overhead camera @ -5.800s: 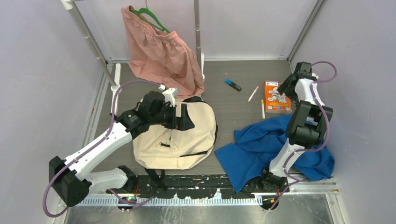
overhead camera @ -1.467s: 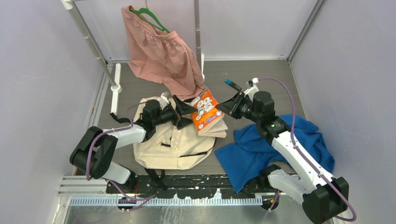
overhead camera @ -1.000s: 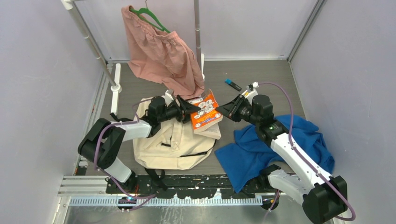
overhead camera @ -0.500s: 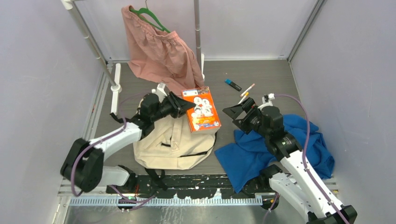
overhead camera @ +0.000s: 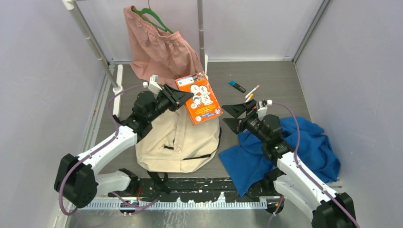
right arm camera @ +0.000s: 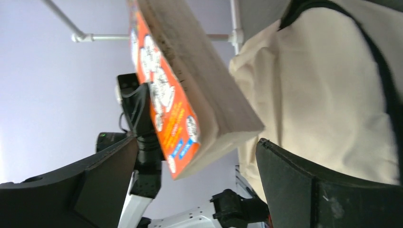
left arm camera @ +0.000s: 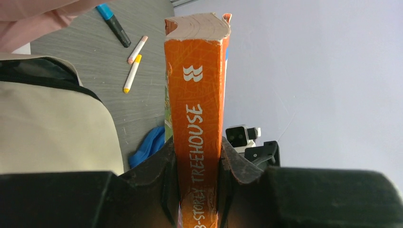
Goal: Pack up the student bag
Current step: Pick up the book from the center of the board.
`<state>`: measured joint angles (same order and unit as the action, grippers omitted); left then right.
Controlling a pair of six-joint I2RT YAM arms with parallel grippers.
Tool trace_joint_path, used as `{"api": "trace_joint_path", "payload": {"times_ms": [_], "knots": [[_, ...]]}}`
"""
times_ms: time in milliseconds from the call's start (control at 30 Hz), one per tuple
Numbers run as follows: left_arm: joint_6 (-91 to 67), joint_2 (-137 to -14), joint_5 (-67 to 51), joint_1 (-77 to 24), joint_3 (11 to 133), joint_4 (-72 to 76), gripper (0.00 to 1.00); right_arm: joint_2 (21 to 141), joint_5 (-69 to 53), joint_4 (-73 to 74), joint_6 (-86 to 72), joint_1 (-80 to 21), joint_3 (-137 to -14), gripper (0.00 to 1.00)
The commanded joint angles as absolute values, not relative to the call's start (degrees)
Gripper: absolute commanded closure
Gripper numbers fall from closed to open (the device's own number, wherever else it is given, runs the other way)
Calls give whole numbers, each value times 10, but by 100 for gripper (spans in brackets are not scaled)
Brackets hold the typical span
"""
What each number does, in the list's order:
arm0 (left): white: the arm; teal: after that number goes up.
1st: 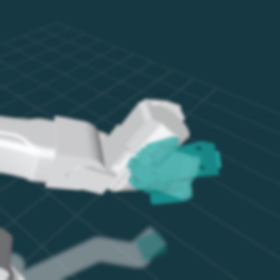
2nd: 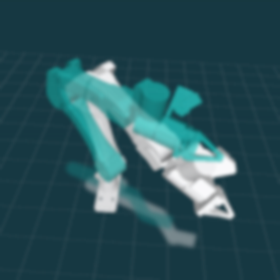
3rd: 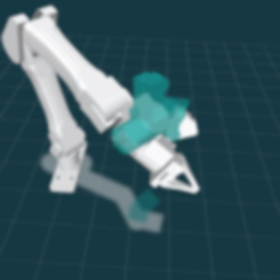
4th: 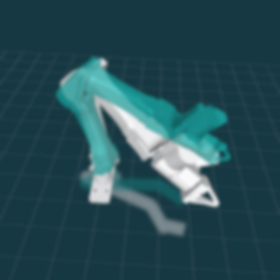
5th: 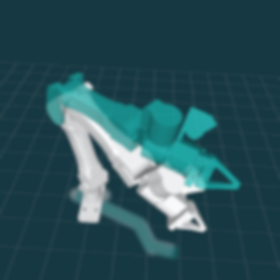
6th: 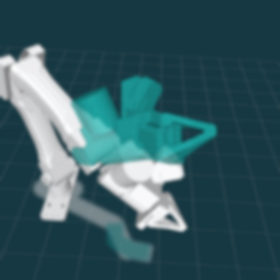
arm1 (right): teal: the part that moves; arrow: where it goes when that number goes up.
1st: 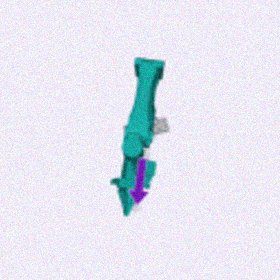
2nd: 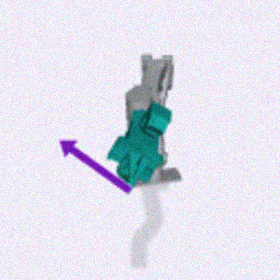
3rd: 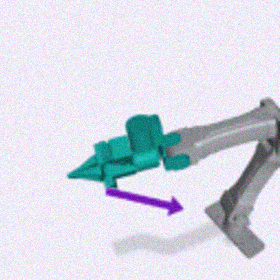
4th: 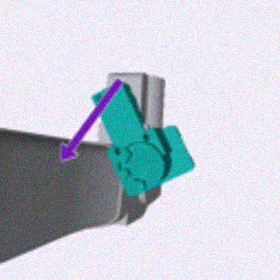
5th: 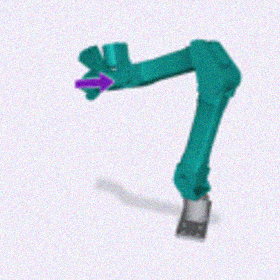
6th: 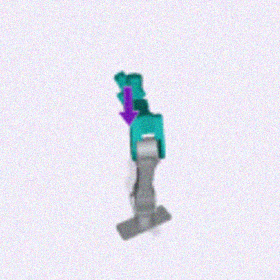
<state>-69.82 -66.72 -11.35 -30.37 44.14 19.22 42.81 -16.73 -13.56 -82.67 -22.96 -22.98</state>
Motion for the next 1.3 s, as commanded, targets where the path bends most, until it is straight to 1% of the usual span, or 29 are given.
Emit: {"api": "trace_joint_path", "payload": {"times_ms": [0,200,367,633,867,1033,1167,1267], "knots": [[-733,-673,-110,-308,453,298,100,459,-189,-321,-882,-238,-219,0],[-746,-674,-97,-316,459,317,100,509,-220,-383,-886,-257,-231,0],[-761,-668,-83,-324,466,336,100,516,-207,-377,-871,-280,-228,0],[-775,-659,-74,-329,485,351,100,519,-205,-358,-849,-286,-234,0],[-781,-658,-65,-338,477,361,100,561,-202,-418,-853,-300,-238,0],[-788,-661,-67,-340,474,371,100,608,-190,-490,-861,-327,-236,0],[-782,-658,-71,-344,462,372,100,613,-169,-537,-864,-329,-230,0],[-783,-647,-57,-351,429,379,100,600,-154,-554,-866,-329,-226,0]]}}
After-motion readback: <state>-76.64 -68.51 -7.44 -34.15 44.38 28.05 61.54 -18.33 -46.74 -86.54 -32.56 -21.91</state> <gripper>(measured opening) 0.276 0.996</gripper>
